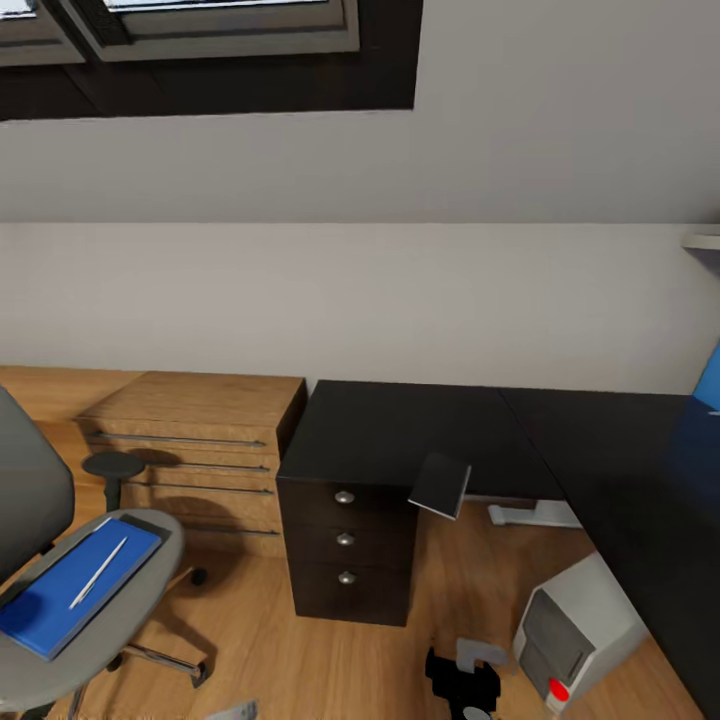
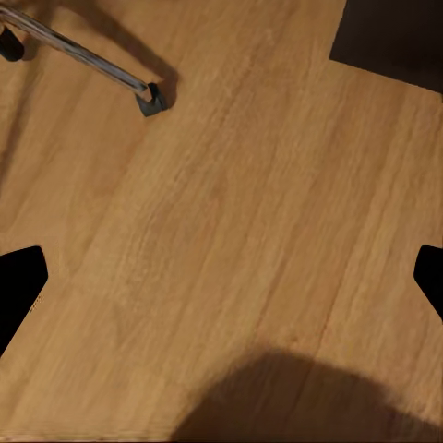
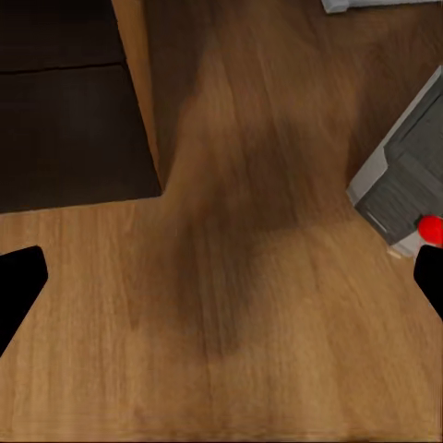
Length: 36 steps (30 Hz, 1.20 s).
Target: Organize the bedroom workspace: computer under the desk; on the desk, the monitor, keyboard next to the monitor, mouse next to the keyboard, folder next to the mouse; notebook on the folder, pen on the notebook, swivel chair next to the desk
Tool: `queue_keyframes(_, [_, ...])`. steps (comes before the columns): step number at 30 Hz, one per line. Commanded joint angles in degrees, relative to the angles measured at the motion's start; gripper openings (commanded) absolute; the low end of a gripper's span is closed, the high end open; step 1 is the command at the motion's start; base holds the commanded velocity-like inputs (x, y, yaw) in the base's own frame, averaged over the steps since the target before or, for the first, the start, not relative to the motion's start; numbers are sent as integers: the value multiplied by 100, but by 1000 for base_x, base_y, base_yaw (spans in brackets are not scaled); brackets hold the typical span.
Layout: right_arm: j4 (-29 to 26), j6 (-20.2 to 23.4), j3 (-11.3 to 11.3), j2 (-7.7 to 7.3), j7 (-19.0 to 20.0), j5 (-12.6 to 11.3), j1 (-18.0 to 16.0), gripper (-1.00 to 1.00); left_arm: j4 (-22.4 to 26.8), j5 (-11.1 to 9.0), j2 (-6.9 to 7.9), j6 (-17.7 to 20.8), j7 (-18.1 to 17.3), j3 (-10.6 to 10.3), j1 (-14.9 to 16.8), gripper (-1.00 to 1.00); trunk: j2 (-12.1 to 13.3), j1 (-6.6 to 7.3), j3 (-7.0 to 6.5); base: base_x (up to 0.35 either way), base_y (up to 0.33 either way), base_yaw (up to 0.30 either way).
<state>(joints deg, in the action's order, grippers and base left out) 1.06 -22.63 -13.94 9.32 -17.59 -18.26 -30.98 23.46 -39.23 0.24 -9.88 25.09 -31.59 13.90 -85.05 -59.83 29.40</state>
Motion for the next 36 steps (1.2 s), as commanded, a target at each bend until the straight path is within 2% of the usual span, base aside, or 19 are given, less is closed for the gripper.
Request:
queue_keyframes(1, [16, -75, -58, -104, 13, -41, 111, 100, -92, -59, -2, -38, 25, -54, 8, 100, -3, 0, 9, 0, 0, 253])
queue_keyframes(5, [24, -114, -57, -340, 89, -67, 217, 100, -162, -58, -12, -40, -3, -58, 8, 100, -3, 0, 22, 0, 0, 253])
queue_keyframes(16, [19, -129, -54, -371, 136, -37, 239, 100, -167, -59, -22, -38, -13, -58, 8, 100, -3, 0, 57, 0, 0, 217])
queue_keyframes(17, [18, -224, -58, -388, 193, -13, 319, 100, -167, -59, -23, -39, -16, -65, 8, 100, -3, 0, 58, 0, 0, 38])
queue_keyframes(18, [18, -638, -64, -522, 554, 46, 537, 100, -167, -52, -31, -40, -21, -101, 8, 100, -3, 0, 58, 0, 0, 6])
queue_keyframes(19, [18, -685, -65, -538, 610, 53, 560, 100, -167, -51, -32, -40, -22, -106, 8, 100, -3, 0, 58, 0, 0, 3])
queue_keyframes(26, [10, -788, -58, -529, 692, 37, 586, 100, -167, -50, -33, -40, -22, -111, 8, 100, -3, 0, 58, 0, 0, 16])
queue_keyframes(36, [2, -786, -18, -476, 671, -6, 585, 100, -167, -50, -33, -40, -22, -109, 8, 100, -3, 0, 58, 0, 0, 248])
